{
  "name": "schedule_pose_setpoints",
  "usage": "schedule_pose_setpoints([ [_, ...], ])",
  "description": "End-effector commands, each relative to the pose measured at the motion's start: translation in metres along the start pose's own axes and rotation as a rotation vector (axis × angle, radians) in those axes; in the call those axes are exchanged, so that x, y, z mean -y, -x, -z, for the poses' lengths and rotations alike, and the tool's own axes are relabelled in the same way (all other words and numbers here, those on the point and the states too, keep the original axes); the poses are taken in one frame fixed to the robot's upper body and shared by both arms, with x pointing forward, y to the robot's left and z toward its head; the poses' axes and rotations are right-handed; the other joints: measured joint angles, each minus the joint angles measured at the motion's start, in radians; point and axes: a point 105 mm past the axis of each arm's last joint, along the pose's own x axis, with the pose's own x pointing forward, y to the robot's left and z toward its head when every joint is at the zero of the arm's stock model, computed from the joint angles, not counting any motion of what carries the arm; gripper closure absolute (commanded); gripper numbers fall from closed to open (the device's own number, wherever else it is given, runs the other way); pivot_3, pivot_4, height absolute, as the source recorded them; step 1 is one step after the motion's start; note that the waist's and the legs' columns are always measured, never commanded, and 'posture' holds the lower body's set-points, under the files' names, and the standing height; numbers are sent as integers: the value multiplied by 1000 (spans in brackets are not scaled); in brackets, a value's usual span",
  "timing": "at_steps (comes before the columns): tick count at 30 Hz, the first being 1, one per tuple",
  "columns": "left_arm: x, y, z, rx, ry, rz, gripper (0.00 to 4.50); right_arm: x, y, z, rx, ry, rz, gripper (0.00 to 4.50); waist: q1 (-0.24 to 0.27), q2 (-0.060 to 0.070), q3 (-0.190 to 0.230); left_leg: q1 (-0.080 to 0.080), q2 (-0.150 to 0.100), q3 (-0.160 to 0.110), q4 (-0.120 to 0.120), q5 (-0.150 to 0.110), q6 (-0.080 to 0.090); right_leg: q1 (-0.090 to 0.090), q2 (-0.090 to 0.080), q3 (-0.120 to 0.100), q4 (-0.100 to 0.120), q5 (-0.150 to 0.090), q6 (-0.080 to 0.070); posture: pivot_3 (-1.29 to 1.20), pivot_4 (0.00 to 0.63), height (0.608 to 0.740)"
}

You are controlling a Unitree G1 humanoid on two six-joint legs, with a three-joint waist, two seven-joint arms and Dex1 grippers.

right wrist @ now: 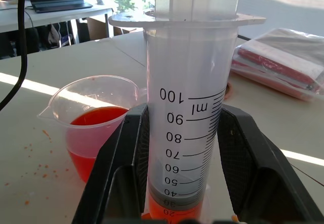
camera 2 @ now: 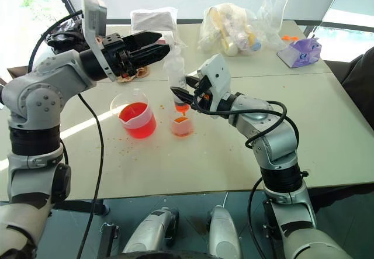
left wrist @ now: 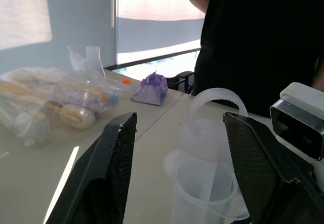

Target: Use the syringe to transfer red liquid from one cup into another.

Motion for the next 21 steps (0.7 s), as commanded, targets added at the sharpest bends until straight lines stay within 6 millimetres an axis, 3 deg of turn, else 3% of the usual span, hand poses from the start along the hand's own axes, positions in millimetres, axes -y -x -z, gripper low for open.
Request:
schedule_pose_setpoints([
  [1,4,-4,-4,0,-35,20,3118,-12,2,-21,77,51,-35,3058,0,0,0,0,0,0,0,0,0,0,0,0,0,0,0,0,150,734],
  [5,8,-6,0,-10,-33,40,4441,-13,2,-21,78,53,-37,3058,-1,0,0,0,0,0,0,0,0,0,0,0,0,0,0,0,150,734],
  [21,28,1,33,-149,-53,134,4478,-6,3,-31,93,86,-26,3058,-1,0,0,0,0,0,0,0,0,0,0,0,0,0,0,0,150,734],
])
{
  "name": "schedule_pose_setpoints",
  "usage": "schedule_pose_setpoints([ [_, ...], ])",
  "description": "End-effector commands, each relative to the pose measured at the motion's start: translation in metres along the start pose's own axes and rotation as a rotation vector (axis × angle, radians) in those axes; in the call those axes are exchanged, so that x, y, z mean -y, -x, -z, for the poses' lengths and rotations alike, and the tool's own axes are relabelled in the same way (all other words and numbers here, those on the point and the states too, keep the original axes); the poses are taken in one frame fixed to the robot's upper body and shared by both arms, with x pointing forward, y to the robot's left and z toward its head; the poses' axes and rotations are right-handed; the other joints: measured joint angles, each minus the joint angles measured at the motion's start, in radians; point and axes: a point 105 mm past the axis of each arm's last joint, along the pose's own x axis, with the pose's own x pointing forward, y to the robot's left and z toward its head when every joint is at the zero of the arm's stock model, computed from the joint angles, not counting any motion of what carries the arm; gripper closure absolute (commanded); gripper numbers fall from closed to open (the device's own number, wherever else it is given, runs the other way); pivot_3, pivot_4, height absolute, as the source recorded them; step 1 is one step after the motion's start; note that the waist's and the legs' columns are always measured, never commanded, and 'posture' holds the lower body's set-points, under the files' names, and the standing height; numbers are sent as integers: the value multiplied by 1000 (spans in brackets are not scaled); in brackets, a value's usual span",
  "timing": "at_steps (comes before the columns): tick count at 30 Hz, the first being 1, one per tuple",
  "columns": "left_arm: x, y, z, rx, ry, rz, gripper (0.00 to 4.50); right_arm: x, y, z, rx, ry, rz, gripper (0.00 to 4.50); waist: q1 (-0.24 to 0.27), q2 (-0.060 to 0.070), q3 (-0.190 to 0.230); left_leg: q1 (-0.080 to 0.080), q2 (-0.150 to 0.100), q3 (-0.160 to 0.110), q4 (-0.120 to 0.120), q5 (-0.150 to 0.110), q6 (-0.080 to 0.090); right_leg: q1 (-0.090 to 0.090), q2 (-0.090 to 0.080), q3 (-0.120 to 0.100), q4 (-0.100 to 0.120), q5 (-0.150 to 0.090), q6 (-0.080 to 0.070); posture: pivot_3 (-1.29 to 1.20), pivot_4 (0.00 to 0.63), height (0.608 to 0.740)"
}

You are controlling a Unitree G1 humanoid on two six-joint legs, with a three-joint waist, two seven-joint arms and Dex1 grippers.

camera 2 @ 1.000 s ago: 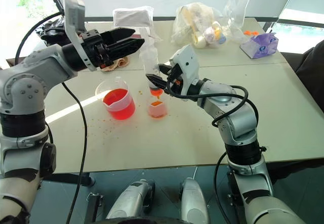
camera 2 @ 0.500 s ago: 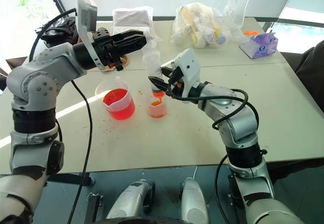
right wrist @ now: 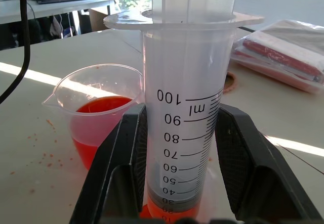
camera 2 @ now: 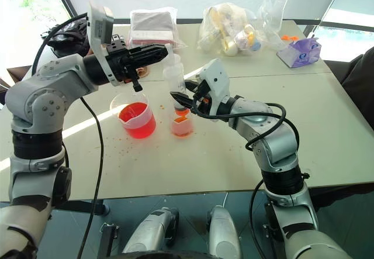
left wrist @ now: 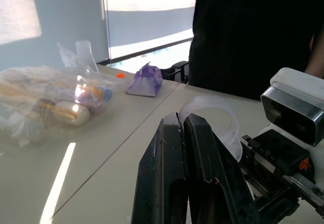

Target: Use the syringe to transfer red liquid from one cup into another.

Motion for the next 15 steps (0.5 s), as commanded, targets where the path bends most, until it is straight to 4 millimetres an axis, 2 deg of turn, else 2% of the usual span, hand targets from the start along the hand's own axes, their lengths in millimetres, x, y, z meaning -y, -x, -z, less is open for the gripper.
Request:
schedule_pose_setpoints([
  [1,18,-6,19,-78,8,91,4478,0,3,-38,123,88,3,3058,1,0,0,0,0,0,0,0,0,0,0,0,0,0,0,0,150,734],
  [15,18,-4,35,-122,-7,79,4478,9,10,-55,153,100,24,3058,1,0,0,0,0,0,0,0,0,0,0,0,0,0,0,0,150,734],
])
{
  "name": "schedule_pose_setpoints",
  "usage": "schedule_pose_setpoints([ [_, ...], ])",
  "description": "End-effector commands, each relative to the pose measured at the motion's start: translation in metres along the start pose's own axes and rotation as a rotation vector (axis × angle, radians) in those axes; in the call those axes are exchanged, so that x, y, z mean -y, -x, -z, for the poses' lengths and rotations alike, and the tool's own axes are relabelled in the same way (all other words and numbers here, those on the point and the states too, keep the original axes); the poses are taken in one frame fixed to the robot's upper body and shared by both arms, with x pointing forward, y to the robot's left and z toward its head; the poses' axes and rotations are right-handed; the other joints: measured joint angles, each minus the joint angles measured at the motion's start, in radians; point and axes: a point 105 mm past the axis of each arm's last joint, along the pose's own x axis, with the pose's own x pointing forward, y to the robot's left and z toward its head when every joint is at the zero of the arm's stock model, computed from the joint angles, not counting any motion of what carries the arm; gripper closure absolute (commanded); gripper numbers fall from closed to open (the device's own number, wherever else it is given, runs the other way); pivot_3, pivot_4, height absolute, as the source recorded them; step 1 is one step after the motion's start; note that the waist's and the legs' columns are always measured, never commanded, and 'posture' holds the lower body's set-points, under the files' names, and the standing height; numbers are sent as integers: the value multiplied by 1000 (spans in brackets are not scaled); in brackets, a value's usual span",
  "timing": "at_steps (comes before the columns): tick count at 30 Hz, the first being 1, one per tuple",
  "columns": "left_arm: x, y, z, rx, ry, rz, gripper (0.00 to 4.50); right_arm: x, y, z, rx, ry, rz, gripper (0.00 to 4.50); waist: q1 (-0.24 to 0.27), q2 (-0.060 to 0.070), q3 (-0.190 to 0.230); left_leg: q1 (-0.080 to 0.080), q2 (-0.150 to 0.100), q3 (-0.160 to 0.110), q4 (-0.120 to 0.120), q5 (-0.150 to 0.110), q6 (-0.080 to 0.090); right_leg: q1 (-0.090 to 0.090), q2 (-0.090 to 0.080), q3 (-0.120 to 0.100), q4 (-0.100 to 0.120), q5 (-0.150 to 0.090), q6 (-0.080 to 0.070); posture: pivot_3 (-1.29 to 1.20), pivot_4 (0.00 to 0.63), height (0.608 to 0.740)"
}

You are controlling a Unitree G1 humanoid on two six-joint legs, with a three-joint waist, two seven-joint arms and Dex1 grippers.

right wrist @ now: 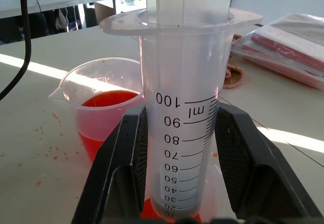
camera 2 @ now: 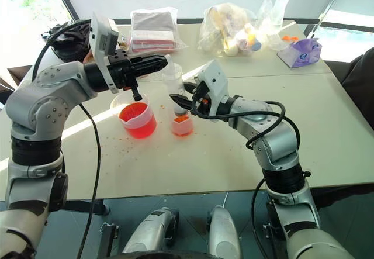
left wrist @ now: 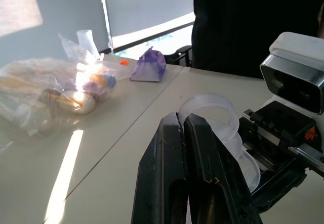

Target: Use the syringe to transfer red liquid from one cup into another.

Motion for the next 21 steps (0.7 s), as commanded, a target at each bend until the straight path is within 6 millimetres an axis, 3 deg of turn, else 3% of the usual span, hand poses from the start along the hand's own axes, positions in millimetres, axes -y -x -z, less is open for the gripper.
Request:
schedule_pose_setpoints([
  [1,17,-7,21,-71,39,90,4478,8,12,-55,181,93,48,3058,0,0,0,0,0,0,0,0,0,0,0,0,0,0,0,0,150,734],
  [7,18,-7,24,-77,53,96,4478,7,13,-63,203,54,32,3058,1,0,0,0,0,0,0,0,0,0,0,0,0,0,0,0,150,734],
  [16,12,-4,0,-16,68,76,4478,-16,14,-49,169,13,-83,3058,0,0,0,0,0,0,0,0,0,0,0,0,0,0,0,0,150,734],
  [21,14,-2,-6,-5,58,89,3143,-18,15,-49,168,10,-92,3058,-1,0,0,0,0,0,1,0,0,0,0,0,0,0,0,0,150,734],
])
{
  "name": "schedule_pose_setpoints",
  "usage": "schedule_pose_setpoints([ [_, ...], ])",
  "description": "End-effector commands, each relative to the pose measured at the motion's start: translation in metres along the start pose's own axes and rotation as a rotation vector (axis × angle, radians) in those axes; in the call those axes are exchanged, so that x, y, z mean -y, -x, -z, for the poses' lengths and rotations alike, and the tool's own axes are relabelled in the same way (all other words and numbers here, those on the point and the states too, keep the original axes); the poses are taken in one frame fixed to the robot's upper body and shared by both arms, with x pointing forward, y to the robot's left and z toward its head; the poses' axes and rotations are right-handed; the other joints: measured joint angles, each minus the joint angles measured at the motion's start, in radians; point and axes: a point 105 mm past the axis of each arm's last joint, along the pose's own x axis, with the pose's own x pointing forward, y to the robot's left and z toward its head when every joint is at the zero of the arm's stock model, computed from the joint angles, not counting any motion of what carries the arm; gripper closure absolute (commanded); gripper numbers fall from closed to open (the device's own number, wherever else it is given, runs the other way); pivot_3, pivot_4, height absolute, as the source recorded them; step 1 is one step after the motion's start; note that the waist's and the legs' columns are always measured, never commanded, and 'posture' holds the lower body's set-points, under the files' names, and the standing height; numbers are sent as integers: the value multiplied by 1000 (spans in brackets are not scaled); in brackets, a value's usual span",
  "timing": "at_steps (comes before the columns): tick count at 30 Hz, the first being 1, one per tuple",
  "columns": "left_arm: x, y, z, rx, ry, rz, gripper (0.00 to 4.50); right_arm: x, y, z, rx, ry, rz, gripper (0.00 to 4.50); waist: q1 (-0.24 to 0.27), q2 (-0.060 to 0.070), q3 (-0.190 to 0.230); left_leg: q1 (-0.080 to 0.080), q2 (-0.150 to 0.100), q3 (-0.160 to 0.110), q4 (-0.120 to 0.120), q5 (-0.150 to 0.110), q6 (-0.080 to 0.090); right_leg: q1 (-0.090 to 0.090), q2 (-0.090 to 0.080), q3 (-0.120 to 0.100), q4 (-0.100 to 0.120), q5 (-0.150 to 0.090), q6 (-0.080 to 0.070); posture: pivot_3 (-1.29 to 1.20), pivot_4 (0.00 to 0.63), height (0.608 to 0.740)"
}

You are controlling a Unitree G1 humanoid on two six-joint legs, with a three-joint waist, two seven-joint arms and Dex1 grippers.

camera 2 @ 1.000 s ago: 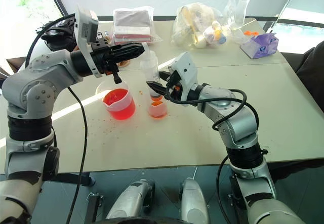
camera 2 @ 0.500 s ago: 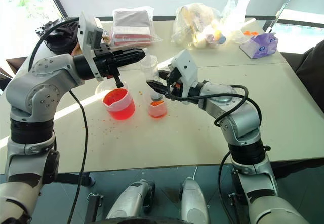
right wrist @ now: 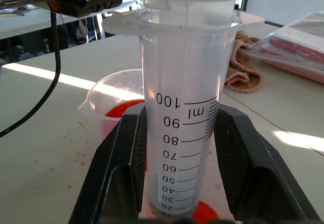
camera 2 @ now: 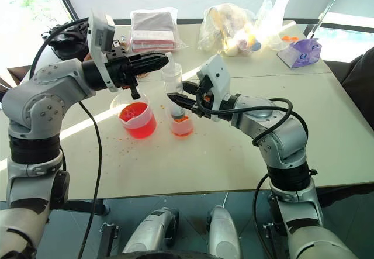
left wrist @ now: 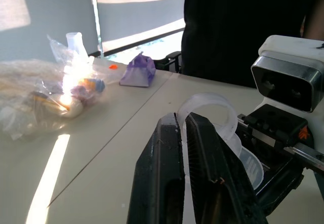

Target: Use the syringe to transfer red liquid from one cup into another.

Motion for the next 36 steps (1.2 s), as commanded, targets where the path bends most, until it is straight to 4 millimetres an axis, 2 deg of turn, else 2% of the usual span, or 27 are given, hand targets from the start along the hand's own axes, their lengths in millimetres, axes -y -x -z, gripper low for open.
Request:
schedule_pose_setpoints([
  [1,9,-3,2,-24,-7,45,2849,-14,7,-39,146,98,-46,3058,0,0,0,0,0,0,0,0,0,0,0,0,0,0,0,0,150,734],
  [2,9,-1,0,-16,-2,43,2580,-14,7,-40,146,98,-47,3058,0,0,0,0,0,0,0,0,0,0,0,0,0,0,0,0,150,734],
  [7,0,7,-12,44,43,-5,2580,-14,6,-41,149,97,-49,3058,1,0,0,0,0,0,0,0,0,0,0,0,0,0,0,0,150,734],
  [11,-11,22,-21,88,63,-79,2580,-13,5,-44,151,104,-49,3058,-1,0,0,0,0,0,0,0,0,0,0,0,0,0,0,0,150,734],
  [17,-32,56,-43,187,122,-242,2580,-8,6,-50,157,121,-40,3058,0,0,0,0,0,0,0,0,0,0,0,0,0,0,0,0,150,734],
  [21,-29,96,-47,215,134,-341,2580,-1,9,-58,169,117,-24,3058,-7,0,0,0,0,0,0,0,0,0,0,0,0,0,0,0,150,734],
  [24,-14,107,-30,127,96,-338,2580,10,13,-67,160,77,11,3058,-6,0,0,1,1,0,-1,0,0,-1,0,1,0,0,0,0,150,734],
  [27,-3,103,-3,33,62,-323,2580,27,17,-82,160,9,70,3058,4,0,0,1,0,0,-1,0,0,0,-1,1,0,0,0,0,150,734],
  [31,10,96,15,10,60,-296,2580,46,23,-97,124,-117,135,3058,15,0,0,1,1,0,0,0,0,3,-2,1,-4,-2,-4,0,150,734],
  [33,14,96,22,-4,54,-294,2580,55,25,-95,43,-172,184,3058,17,0,0,0,1,0,0,0,1,3,-2,1,-6,-2,-5,0,150,734],
  [36,17,99,26,-10,56,-300,2580,70,29,-79,-129,-245,285,3058,18,0,0,0,2,0,-2,-1,1,3,-1,1,-9,-2,-5,0,150,734],
])
